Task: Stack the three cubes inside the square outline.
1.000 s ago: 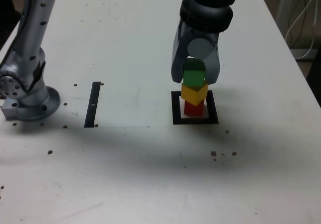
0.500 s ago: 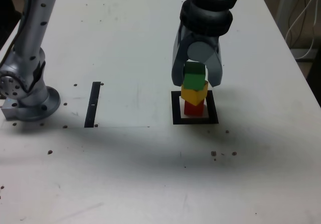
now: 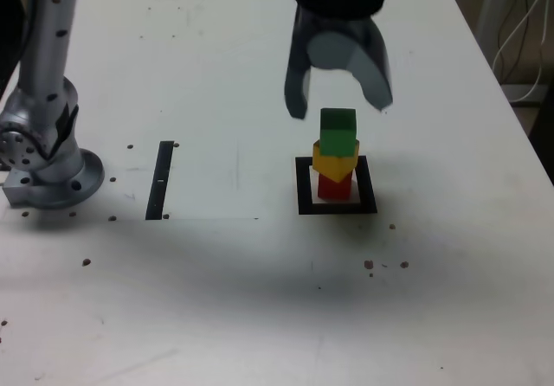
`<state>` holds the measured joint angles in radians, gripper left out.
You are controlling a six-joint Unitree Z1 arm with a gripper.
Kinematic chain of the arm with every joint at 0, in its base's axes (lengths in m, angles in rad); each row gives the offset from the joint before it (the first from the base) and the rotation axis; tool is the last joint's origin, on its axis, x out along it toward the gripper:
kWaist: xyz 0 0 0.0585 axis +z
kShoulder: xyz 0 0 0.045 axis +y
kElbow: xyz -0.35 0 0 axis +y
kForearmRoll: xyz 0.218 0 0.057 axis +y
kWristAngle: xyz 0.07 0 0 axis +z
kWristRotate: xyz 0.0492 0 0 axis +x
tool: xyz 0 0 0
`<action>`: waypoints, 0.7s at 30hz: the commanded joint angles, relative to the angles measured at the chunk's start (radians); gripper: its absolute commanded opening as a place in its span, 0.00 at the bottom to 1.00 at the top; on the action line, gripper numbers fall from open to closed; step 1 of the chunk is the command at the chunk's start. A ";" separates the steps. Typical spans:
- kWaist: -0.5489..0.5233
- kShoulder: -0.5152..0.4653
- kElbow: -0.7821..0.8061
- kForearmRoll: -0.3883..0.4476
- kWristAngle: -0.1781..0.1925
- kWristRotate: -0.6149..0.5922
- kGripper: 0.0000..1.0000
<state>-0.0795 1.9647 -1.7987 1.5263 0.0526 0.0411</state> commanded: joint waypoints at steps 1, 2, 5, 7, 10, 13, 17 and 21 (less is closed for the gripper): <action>-0.001 -0.058 0.018 0.021 0.010 0.004 0.99; 0.000 -0.081 0.030 0.026 0.014 0.006 0.99; 0.005 -0.158 0.088 0.037 0.023 0.014 0.99; 0.010 -0.207 0.139 0.038 0.024 0.018 0.99; 0.019 -0.281 0.232 0.032 0.022 0.020 0.99; 0.027 -0.350 0.328 0.024 0.023 0.020 0.99; 0.041 -0.428 0.470 -0.005 0.024 0.020 0.99; 0.056 -0.476 0.641 -0.079 0.009 0.020 0.99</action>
<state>-0.0267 1.4990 -1.2273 1.4698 0.0671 0.0590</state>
